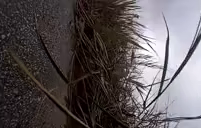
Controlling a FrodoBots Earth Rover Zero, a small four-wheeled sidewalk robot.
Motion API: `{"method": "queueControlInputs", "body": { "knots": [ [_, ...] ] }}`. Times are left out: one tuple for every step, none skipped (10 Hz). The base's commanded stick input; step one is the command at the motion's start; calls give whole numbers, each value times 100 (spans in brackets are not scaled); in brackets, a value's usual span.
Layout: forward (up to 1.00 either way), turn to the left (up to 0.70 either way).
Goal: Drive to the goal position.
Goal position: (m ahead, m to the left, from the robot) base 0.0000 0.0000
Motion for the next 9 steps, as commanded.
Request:
{"method": "queueControlInputs", "body": {
  "knots": [
    [0,0],
    [0,0],
    [0,0],
    [0,0],
    [0,-14],
    [0,-45],
    [0,-45],
    [0,-45],
    [0,-70]
  ]
}}
